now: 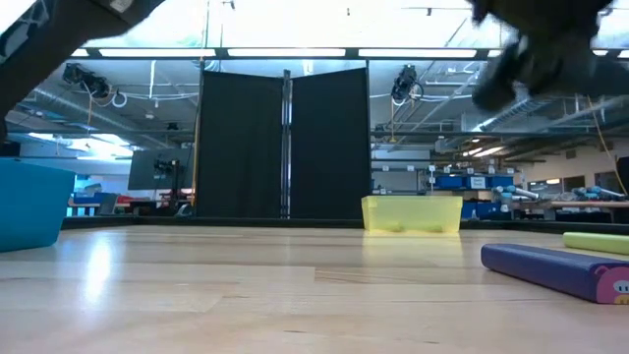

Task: Sort blocks
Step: Put the top green block into the yellow bin

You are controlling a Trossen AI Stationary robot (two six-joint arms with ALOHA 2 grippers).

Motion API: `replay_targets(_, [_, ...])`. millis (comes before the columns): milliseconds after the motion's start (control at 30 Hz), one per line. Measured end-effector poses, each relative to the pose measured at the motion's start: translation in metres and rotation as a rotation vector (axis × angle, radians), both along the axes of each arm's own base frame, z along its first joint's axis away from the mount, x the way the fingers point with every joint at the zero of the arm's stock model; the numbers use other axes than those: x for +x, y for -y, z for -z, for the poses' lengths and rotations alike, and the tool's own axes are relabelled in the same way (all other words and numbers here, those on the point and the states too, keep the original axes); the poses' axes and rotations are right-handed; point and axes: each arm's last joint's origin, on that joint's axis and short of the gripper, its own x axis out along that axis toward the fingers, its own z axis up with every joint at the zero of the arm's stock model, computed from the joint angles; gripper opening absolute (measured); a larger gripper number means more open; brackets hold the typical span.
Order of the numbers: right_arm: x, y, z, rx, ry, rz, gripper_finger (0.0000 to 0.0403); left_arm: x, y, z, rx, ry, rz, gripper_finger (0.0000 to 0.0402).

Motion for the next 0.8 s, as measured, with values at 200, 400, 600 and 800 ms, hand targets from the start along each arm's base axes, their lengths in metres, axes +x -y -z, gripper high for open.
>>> replay_targets(200, [0.016,-0.005,0.014,0.019,-0.157,0.015,0.0215,-0.016,0.027,-0.033,0.134,0.090,-0.035,0.0218])
replay_targets(400, [0.047,-0.014,0.051,0.045,-0.496,0.169,0.0215,-0.028,0.046,-0.044,0.216,0.106,-0.053,0.0217])
replay_targets(600, [0.060,-0.017,0.079,0.081,-0.609,0.266,0.0215,-0.036,0.064,-0.045,0.250,0.113,-0.029,0.0217])
replay_targets(800, [0.050,-0.012,0.083,0.145,-0.465,0.305,0.0215,-0.046,0.062,-0.043,0.265,0.007,-0.037,0.0217])
